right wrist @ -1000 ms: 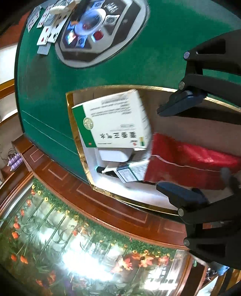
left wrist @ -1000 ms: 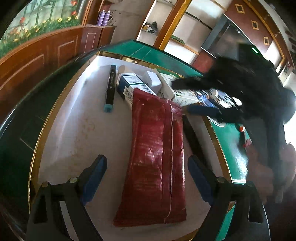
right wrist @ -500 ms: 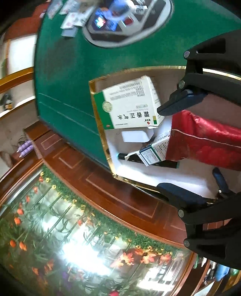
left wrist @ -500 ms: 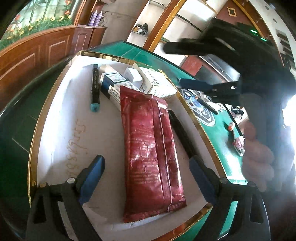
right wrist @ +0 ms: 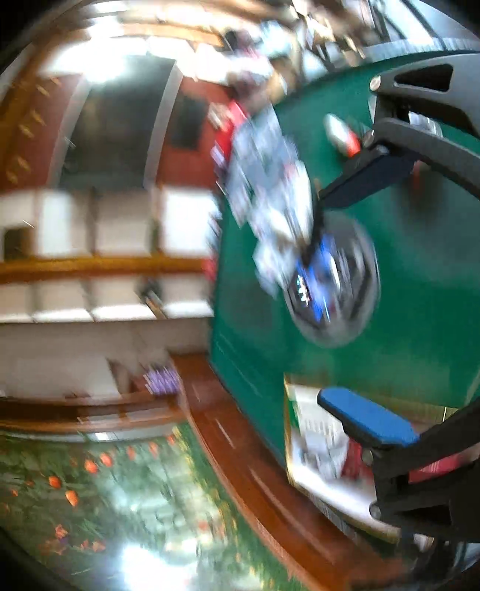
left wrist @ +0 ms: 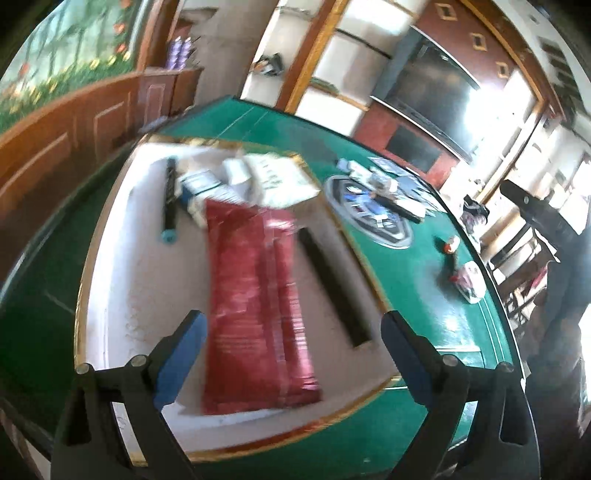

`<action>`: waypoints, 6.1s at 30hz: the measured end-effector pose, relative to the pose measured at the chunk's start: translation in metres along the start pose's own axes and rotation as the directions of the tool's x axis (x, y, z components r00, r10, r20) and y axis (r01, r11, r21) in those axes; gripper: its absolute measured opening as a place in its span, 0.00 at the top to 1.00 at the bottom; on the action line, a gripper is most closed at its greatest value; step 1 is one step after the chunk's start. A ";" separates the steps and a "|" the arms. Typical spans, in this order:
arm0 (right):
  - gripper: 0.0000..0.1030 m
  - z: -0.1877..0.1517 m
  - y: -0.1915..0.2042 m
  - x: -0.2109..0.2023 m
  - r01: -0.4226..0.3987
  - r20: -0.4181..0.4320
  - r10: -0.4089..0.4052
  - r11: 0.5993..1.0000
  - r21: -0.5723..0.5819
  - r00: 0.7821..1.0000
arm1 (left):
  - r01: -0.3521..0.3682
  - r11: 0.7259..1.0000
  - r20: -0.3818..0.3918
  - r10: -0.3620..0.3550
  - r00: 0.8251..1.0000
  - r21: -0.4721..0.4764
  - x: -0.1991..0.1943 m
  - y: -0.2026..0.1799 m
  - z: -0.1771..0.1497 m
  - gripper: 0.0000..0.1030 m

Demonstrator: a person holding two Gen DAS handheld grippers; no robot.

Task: Organize objects

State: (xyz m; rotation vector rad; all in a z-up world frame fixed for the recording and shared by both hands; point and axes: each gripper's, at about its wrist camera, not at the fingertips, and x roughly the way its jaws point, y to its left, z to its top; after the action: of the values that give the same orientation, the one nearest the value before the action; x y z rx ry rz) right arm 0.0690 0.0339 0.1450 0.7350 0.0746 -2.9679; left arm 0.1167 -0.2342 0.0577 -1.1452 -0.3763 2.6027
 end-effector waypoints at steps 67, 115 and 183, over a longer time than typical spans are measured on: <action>0.00 -0.030 -0.143 0.025 -0.025 -0.140 0.050 0.985 0.173 0.989 | 0.099 0.951 -0.282 -0.013 0.959 0.293 0.162 -0.204 -0.013 0.00; 0.00 -0.096 -0.259 0.048 0.116 -0.134 -0.043 0.781 0.613 0.990 | -0.018 0.949 -0.152 0.069 0.986 0.316 0.155 -0.211 -0.012 0.75; 0.85 -0.076 -0.126 0.108 0.039 -0.433 0.126 0.935 0.352 0.892 | 0.247 0.966 0.014 -0.249 0.968 0.075 0.015 -0.090 -0.011 0.75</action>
State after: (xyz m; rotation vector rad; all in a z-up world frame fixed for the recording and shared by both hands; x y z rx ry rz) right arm -0.0024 0.1569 0.0314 1.4374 -0.4541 -2.7262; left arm 0.1283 -0.1438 0.0716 -0.9766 -0.3989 2.3928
